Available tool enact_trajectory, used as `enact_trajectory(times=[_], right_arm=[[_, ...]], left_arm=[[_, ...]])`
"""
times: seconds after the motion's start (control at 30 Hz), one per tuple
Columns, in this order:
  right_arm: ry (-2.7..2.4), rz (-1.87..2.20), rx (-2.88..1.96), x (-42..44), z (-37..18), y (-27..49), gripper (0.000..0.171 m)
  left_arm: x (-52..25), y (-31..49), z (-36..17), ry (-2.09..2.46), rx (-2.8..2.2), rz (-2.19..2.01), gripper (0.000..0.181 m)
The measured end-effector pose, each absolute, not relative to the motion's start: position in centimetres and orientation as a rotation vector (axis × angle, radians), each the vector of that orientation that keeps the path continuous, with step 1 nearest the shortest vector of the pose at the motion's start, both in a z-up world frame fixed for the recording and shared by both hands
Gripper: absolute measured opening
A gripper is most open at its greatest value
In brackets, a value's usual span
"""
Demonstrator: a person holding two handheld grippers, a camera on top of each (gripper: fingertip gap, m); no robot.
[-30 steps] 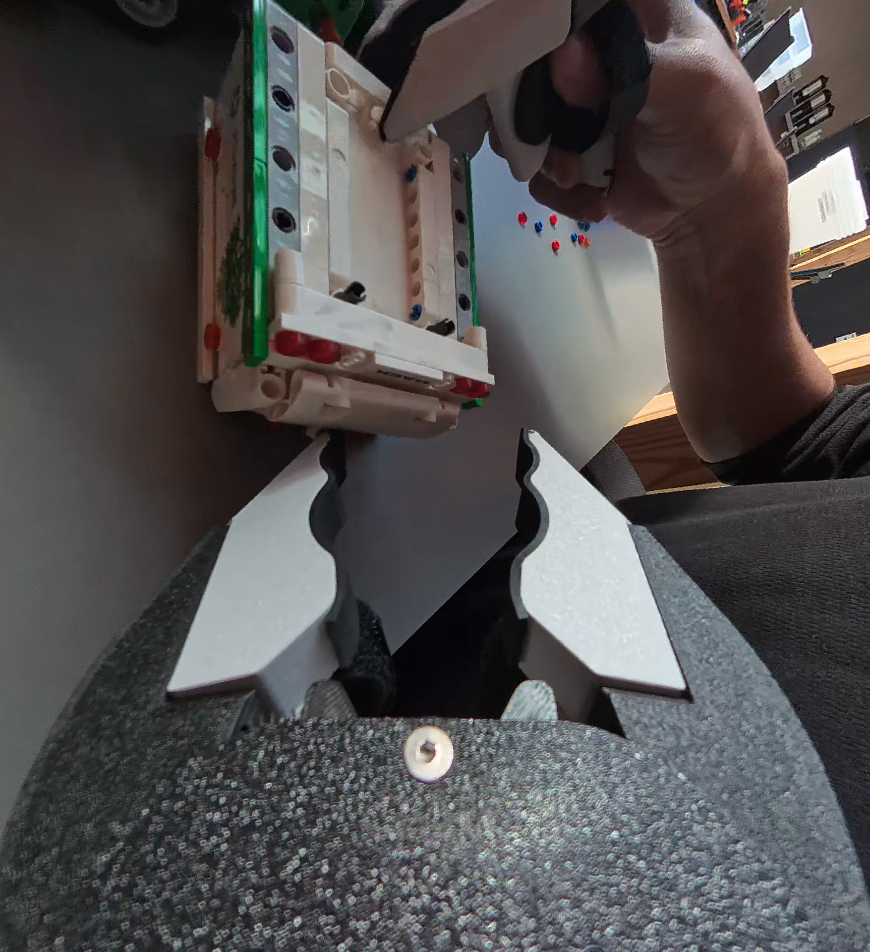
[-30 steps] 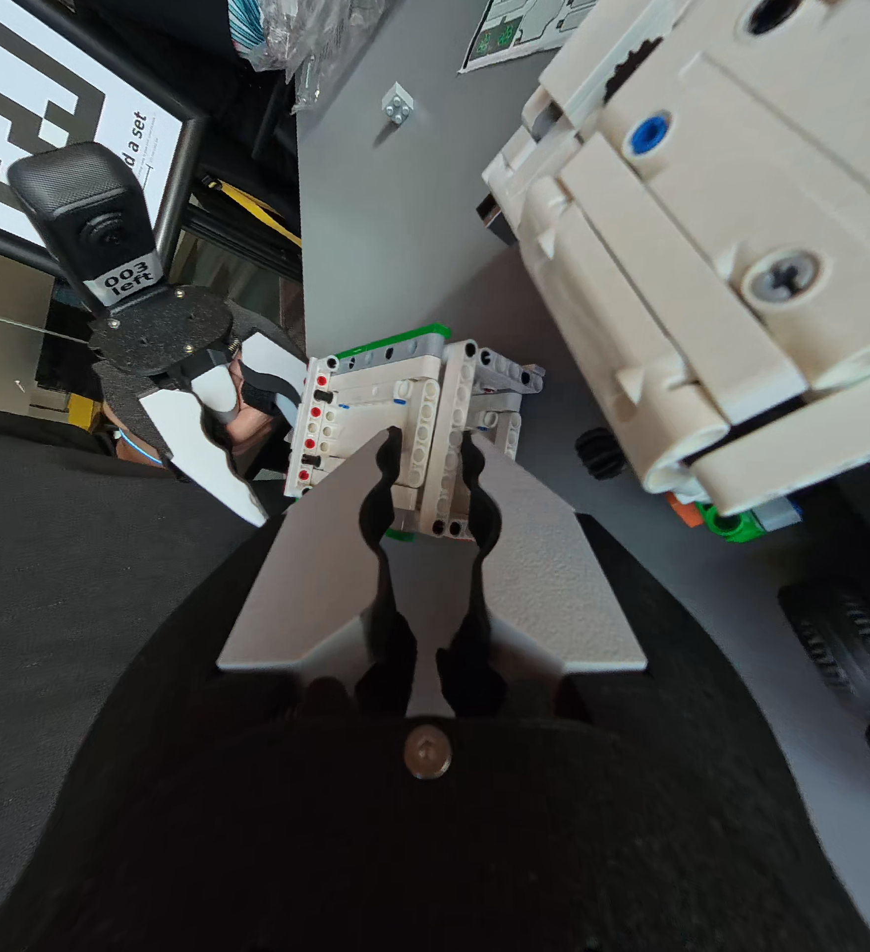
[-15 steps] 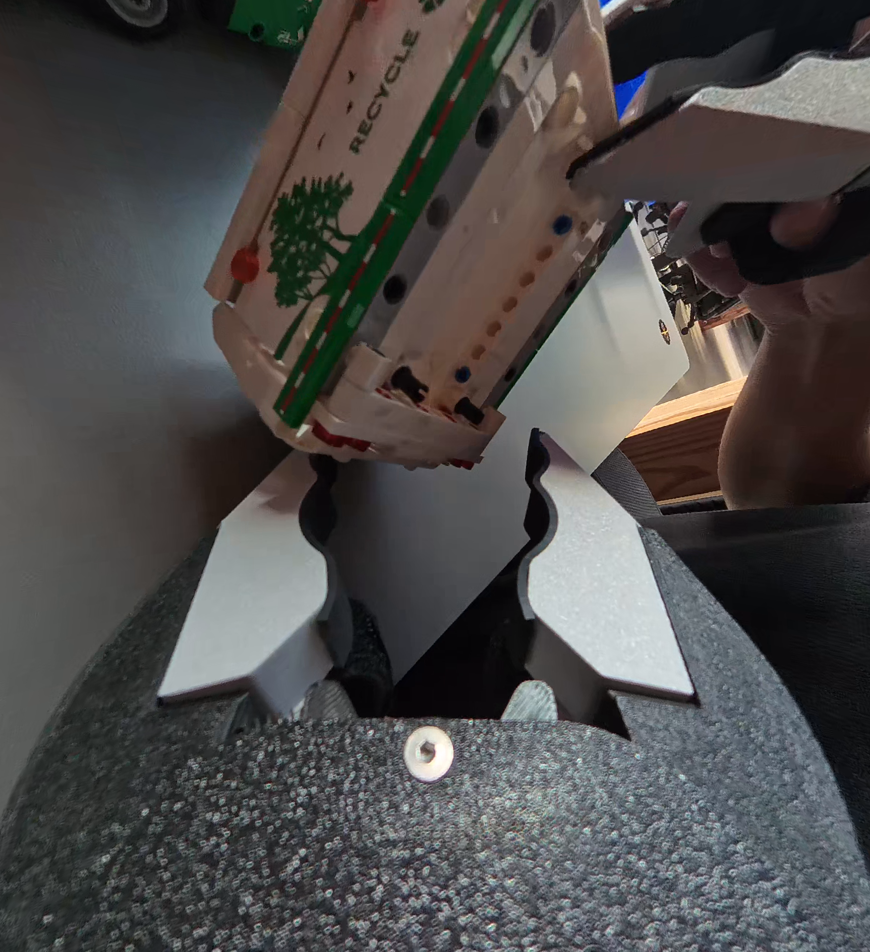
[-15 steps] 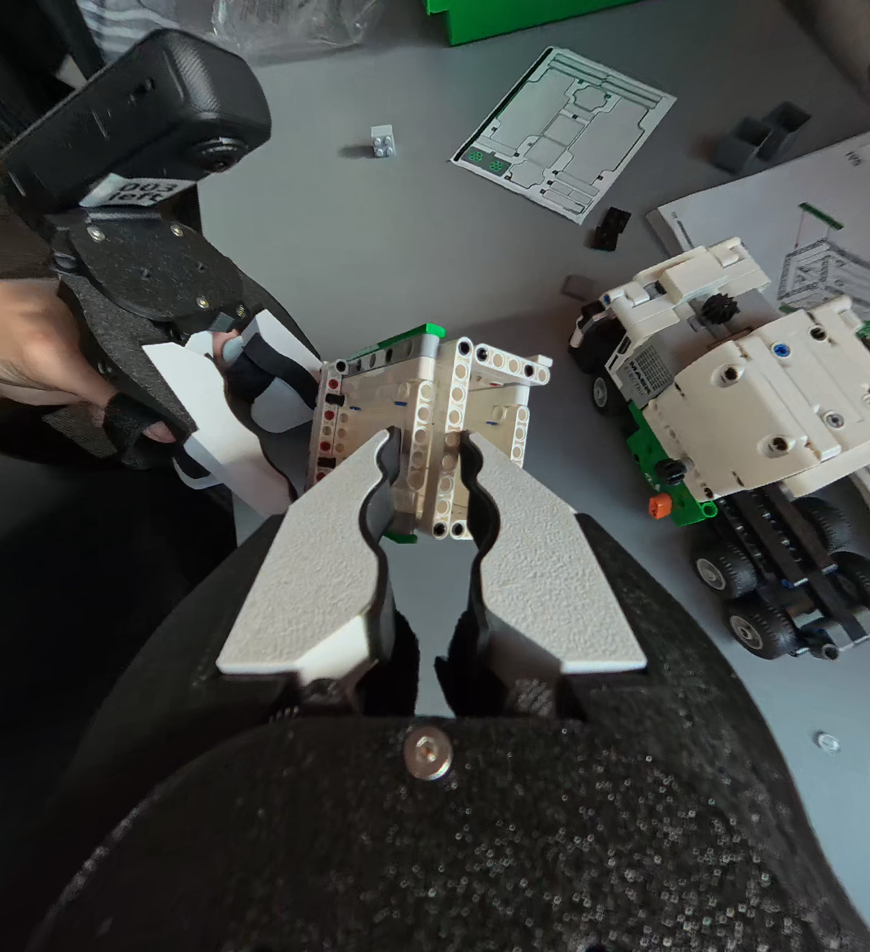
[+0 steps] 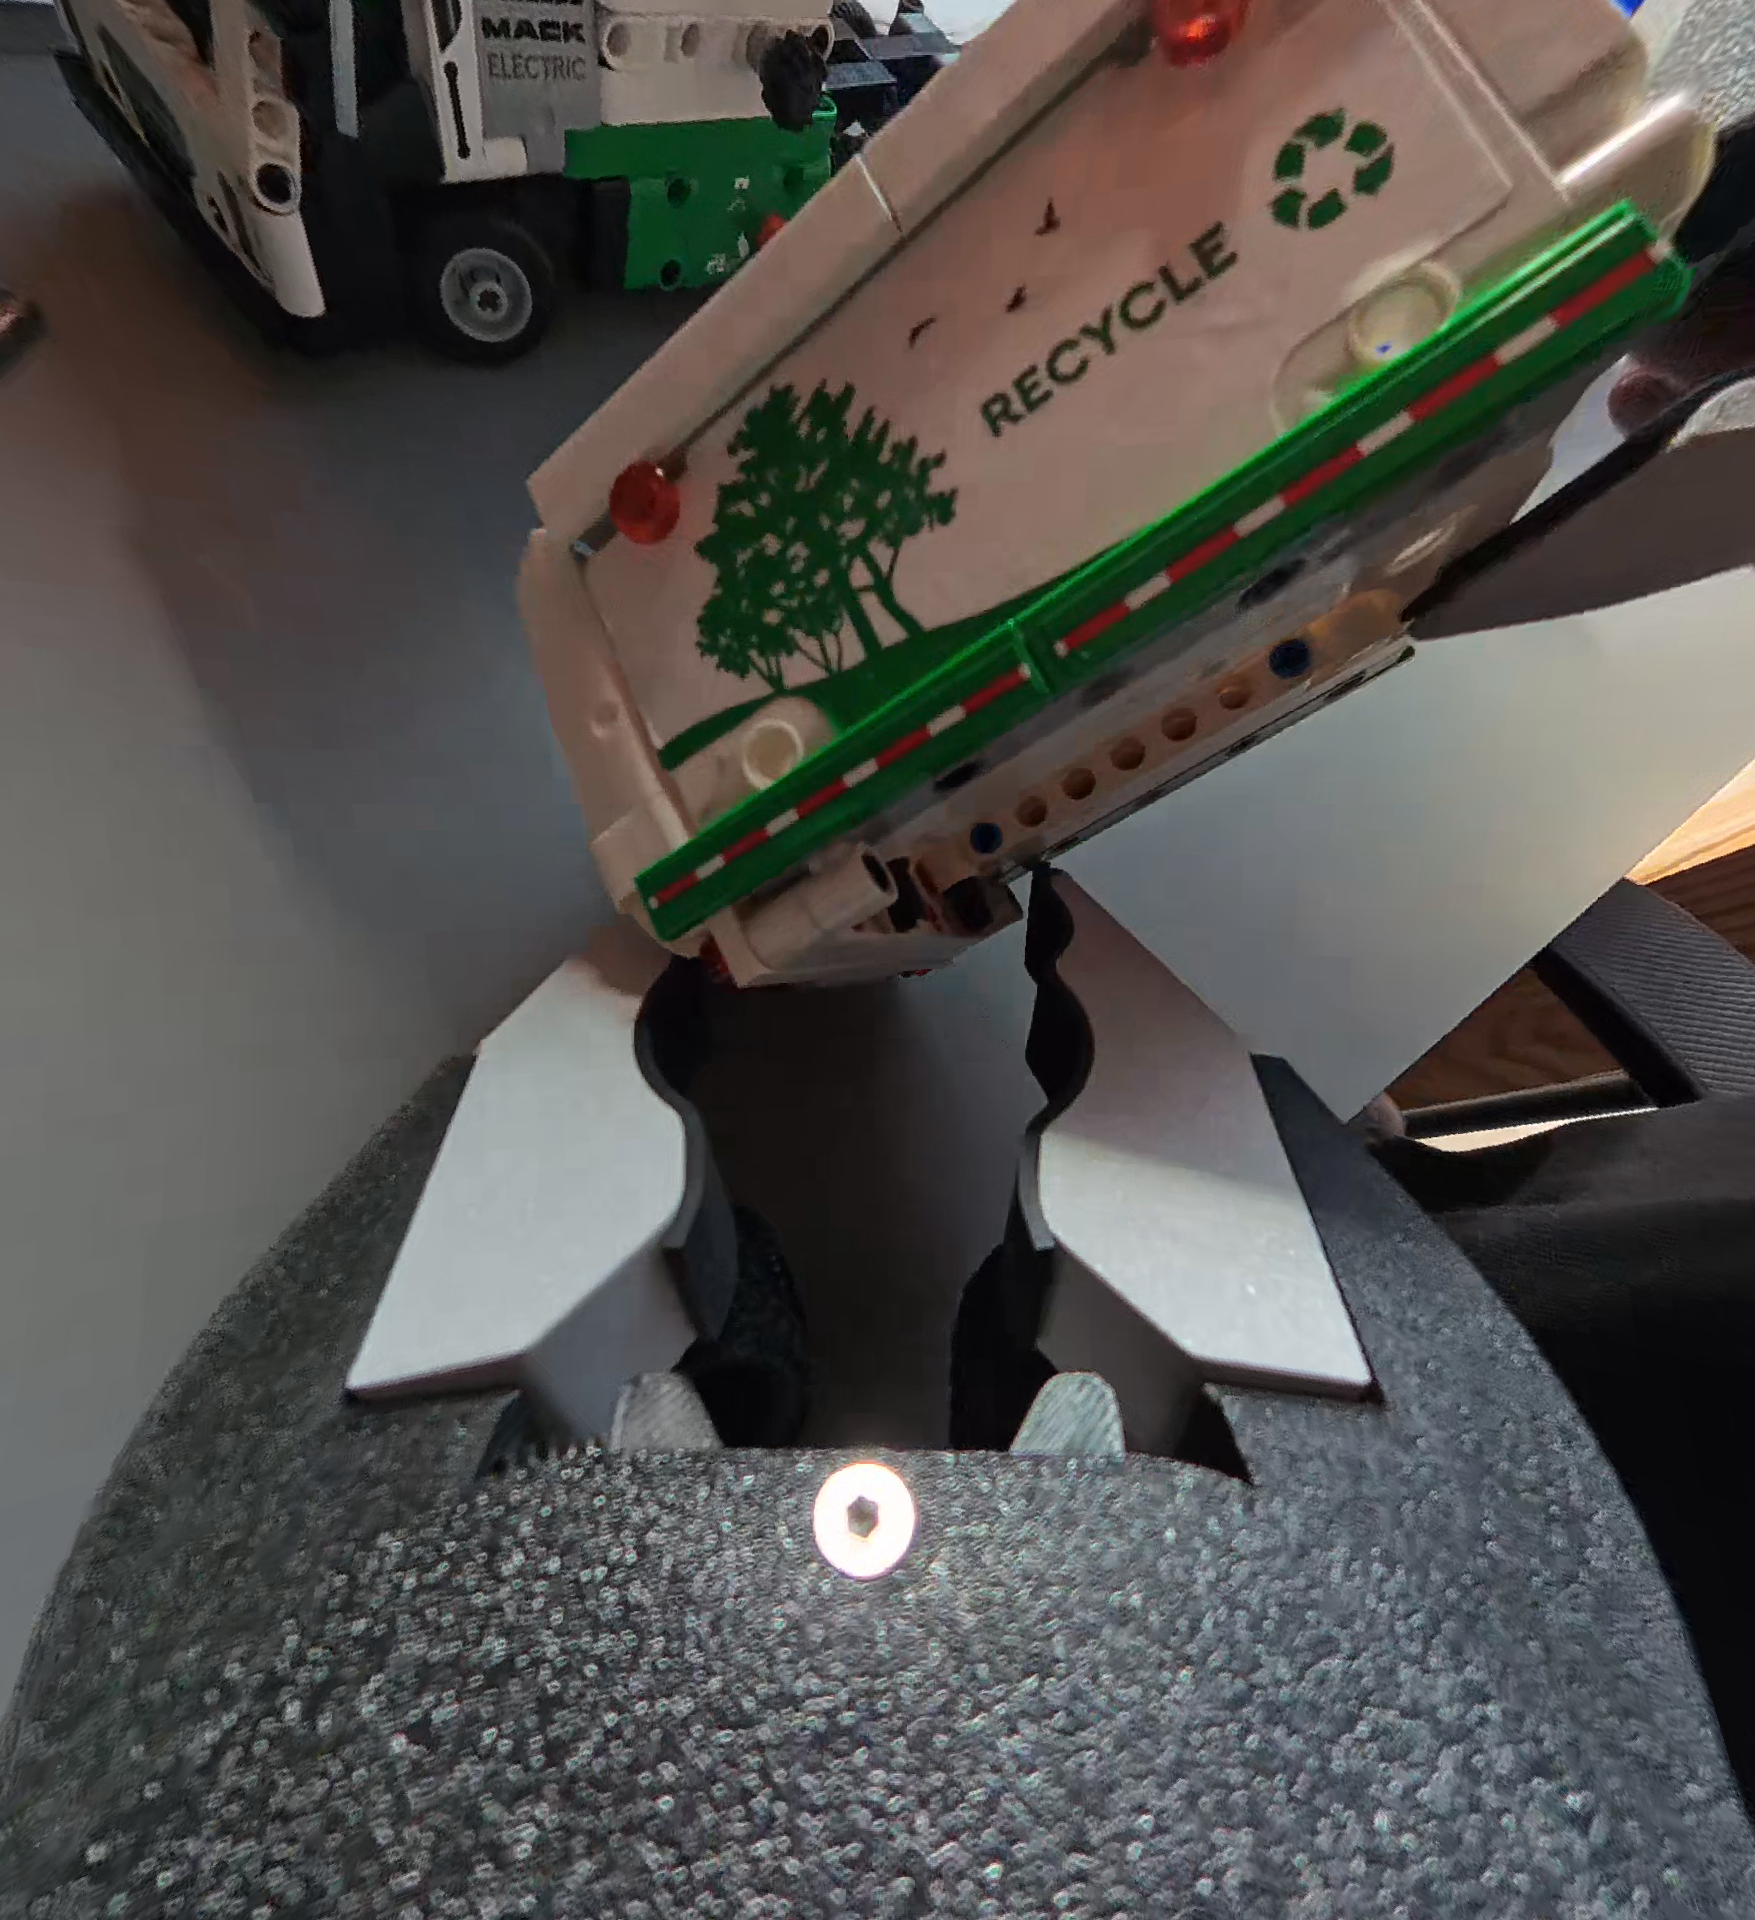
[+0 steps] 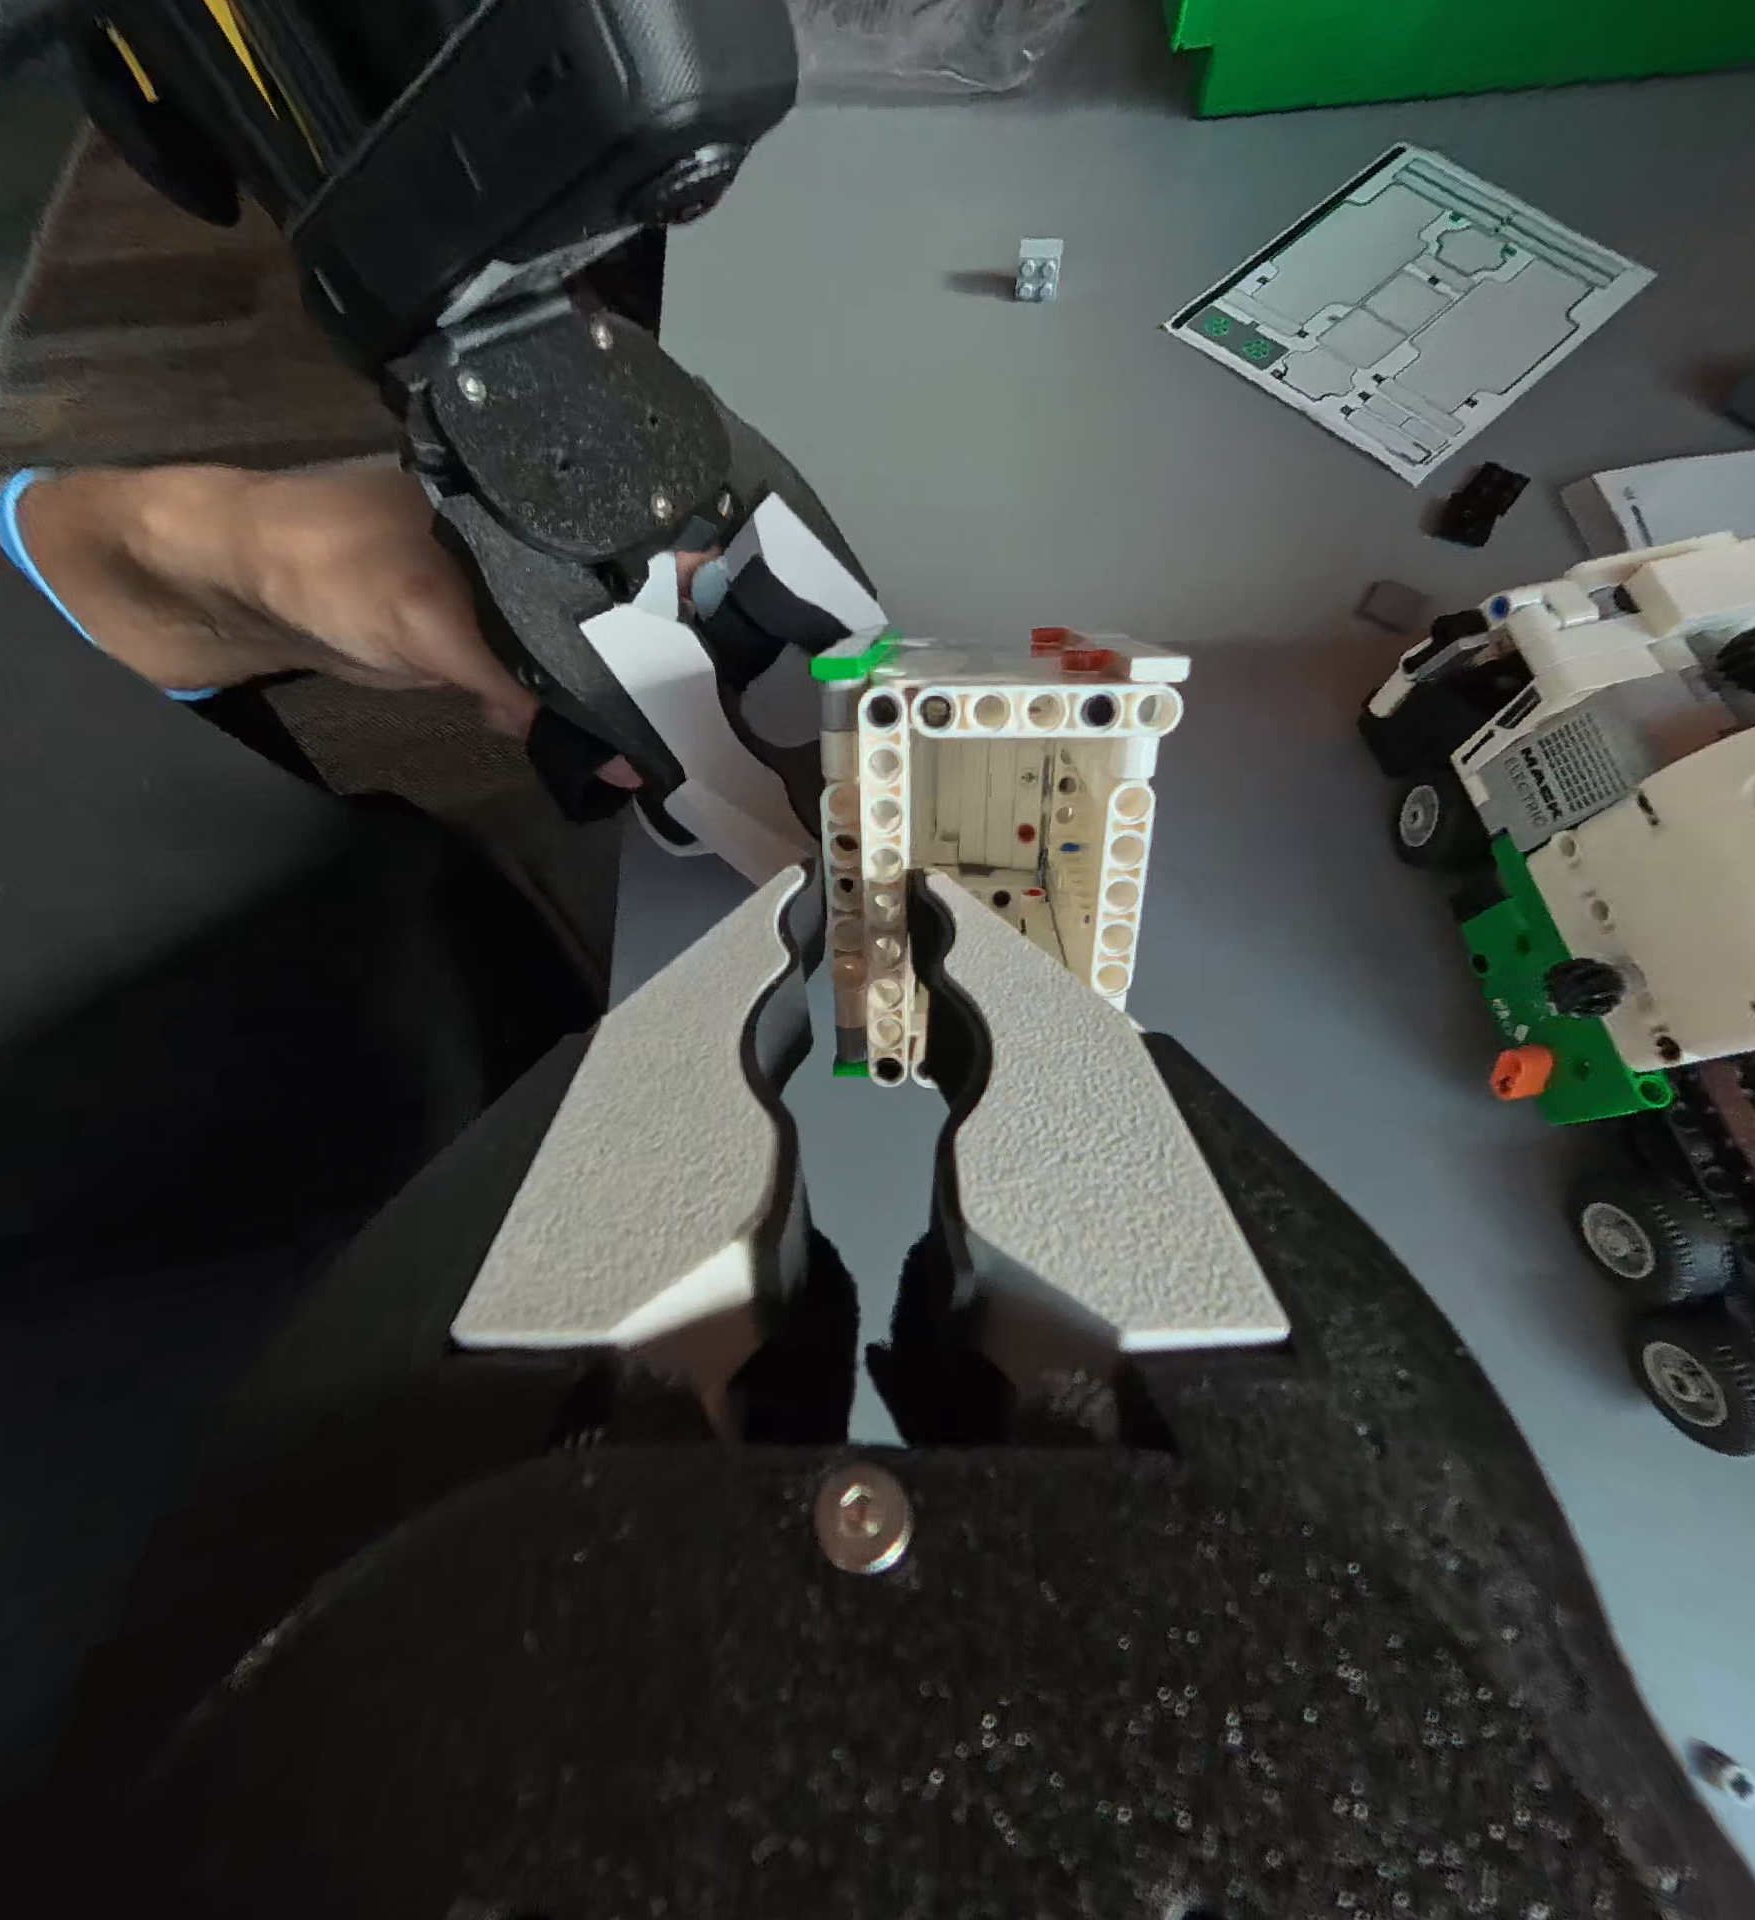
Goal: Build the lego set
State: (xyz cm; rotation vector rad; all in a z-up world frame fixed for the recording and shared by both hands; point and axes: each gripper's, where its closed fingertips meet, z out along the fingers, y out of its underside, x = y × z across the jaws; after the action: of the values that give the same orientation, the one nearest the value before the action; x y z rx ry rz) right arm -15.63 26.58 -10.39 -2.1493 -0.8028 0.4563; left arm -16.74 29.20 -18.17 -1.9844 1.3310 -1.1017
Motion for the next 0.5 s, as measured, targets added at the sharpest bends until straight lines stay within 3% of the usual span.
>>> enact_trajectory(times=[0.5], right_arm=[[-1.302,-0.393,-1.763,-13.2,-13.5,24.0,0.014]], left_arm=[[-16.1,27.0,-18.1,1.528,-1.907,-1.095,0.070]])
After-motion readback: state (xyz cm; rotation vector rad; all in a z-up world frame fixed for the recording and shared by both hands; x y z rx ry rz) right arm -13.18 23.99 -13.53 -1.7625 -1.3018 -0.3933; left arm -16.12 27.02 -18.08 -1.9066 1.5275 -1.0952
